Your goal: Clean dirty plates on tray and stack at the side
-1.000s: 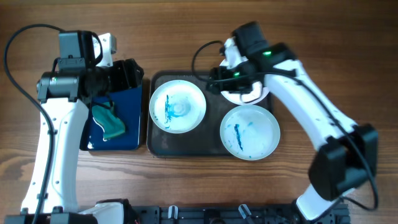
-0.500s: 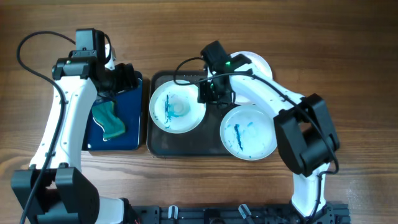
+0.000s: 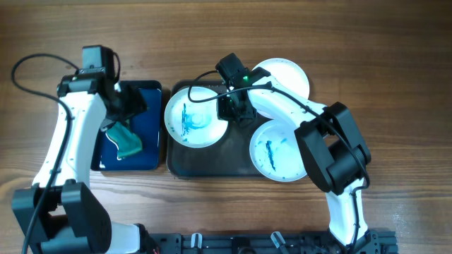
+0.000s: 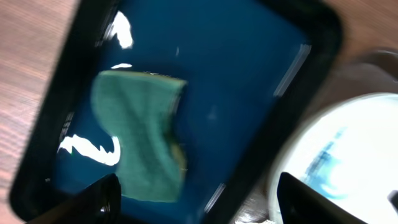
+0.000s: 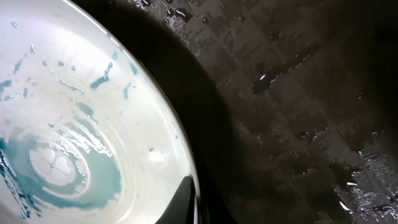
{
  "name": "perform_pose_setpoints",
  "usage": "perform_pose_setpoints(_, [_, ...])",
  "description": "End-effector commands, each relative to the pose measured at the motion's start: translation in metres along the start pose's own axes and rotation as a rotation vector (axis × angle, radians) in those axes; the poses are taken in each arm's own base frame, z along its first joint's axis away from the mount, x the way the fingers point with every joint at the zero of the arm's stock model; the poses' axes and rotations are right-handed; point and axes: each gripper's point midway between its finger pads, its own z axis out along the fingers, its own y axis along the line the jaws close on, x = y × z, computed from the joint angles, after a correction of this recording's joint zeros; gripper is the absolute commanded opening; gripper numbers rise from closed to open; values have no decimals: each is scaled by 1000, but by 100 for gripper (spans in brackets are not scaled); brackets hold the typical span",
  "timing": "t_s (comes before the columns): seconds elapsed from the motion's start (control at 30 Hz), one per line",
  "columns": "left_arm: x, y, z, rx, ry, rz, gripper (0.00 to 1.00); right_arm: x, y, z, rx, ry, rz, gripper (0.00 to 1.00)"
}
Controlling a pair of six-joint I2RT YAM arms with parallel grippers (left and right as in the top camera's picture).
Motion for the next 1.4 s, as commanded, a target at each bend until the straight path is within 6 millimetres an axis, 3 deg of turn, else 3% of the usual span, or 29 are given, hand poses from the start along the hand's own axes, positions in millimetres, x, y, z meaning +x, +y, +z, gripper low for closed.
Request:
perform_pose_setpoints(0.0, [8,37,28,-91,56,-115,72,3,-13,16,53,13,22,5])
perform_pose_setpoints(0.3, [48,53,93,-130,144,-151,56,-3,-9,16,37,-10,33,5])
perform_pose_setpoints(0.4, [44,52,102,-114,110,-136,47,-3,-9,16,36,-11,32,4])
perform_pose_setpoints(0.53, [42,50,101,-106,110,-136,41,-4,-9,16,34,-14,32,4])
perform_pose_setpoints(0.63, [29,46,79,-112,129,-108,60,-4,-8,16,31,-12,31,5])
perform_pose_setpoints(0.7, [15,43,64,-112,114,-82,64,-5,-8,16,29,-16,30,5])
perform_pose_setpoints(0.77, [12,38,63,-105,102,-63,60,-6,-7,16,27,-19,30,5])
perform_pose_setpoints(0.83, [18,29,68,-109,107,-7,52,-6,-7,16,26,-20,29,5])
perform_pose_setpoints(0.9, [28,21,74,-108,115,23,51,-6,-7,16,26,-21,28,6])
perform_pose_setpoints(1.0, [46,36,86,-206,115,-62,51,-6,-7,16,26,-21,25,6])
perform_pose_setpoints(1.07, [44,38,85,-212,106,-79,52,-7,-6,16,22,-27,24,6])
perform_pose_setpoints(1.2, [15,25,53,-192,79,-89,56,-8,-5,16,16,-28,24,6])
perform_pose_setpoints(1.27, [16,26,45,-203,99,-93,56,-8,-5,16,16,-29,22,6])
perform_pose_setpoints(1.37, [29,32,51,-228,131,-99,52,-8,-5,16,16,-29,10,6])
